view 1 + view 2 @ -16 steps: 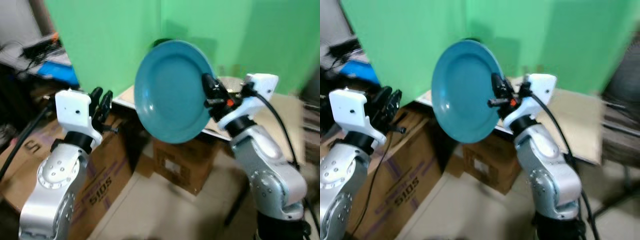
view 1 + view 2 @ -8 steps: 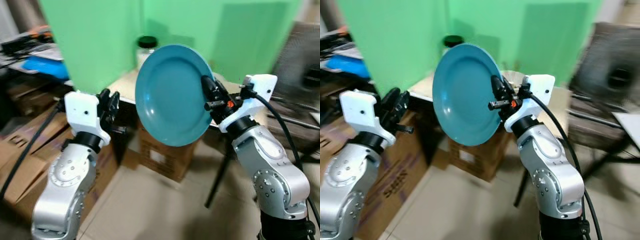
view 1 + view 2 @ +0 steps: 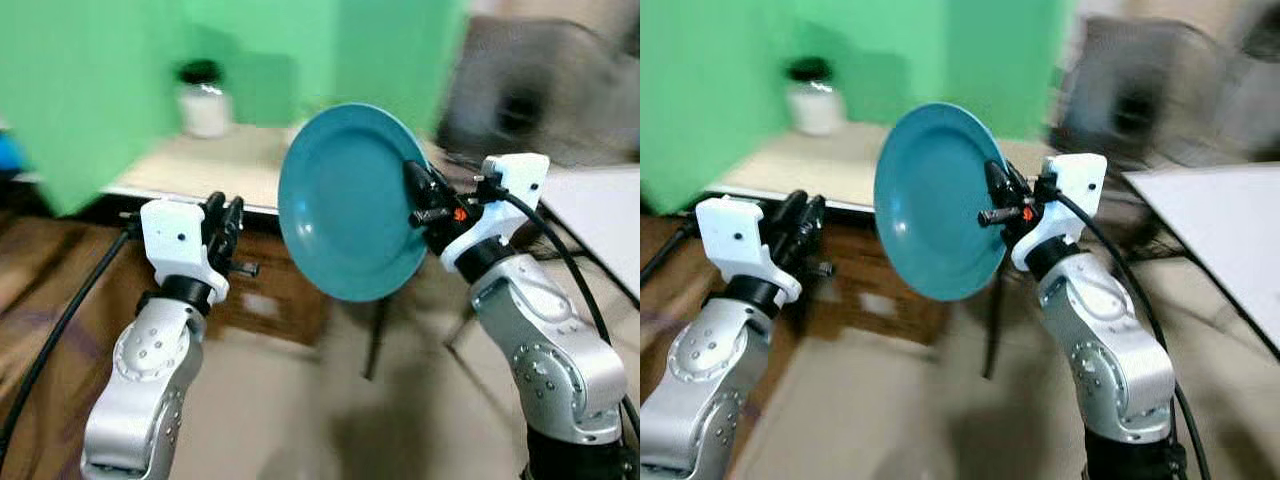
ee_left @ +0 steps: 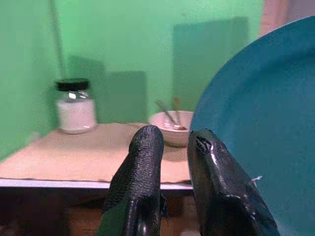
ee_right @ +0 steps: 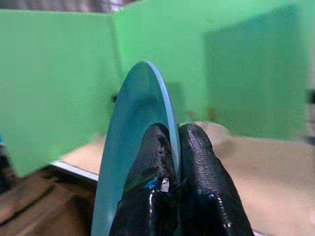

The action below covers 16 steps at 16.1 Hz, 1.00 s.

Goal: Setting the table

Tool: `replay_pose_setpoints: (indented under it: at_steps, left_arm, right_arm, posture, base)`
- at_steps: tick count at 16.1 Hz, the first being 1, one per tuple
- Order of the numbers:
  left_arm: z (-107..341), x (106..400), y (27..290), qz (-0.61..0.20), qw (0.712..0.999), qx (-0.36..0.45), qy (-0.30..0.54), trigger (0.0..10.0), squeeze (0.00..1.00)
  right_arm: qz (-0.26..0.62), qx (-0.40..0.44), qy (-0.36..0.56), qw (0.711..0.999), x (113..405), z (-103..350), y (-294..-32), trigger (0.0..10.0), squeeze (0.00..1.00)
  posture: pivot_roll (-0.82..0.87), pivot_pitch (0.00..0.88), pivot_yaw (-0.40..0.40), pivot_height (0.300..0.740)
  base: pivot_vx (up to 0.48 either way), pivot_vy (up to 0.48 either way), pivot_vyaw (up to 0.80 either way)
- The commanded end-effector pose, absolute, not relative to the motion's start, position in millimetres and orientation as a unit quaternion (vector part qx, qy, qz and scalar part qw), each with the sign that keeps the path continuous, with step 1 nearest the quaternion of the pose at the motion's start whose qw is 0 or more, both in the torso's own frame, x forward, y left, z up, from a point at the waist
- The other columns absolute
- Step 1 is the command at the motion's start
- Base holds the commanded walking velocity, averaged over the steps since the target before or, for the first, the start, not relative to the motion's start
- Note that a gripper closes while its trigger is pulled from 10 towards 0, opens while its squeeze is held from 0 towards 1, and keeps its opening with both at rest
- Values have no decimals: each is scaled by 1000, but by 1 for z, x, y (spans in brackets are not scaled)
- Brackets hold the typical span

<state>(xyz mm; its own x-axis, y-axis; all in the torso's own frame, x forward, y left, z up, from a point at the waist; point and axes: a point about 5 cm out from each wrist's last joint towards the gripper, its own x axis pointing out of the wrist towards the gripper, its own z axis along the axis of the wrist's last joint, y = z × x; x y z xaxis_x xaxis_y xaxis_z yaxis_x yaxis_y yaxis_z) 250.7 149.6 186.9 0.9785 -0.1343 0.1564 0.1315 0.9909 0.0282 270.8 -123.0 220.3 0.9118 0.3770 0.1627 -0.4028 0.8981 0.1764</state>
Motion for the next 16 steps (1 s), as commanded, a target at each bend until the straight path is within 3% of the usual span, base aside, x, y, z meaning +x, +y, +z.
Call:
replay_pose_setpoints:
  at_steps: [1, 16]
  left_arm:
    - [189, 253, 152, -53, 995, 12, -84, 10000, 0]
    - [179, 246, 159, -34, 998, 8, -60, 10000, 0]
  right_arm:
    - [201, 101, -74, 972, 268, 225, -124, 10000, 0]
    - [172, 57, -33, 983, 270, 211, -134, 10000, 0]
  posture:
    - [-102, 0, -24, 740]
    - [-79, 0, -54, 740]
  base:
    - [0, 0, -800]
    - [0, 0, -799]
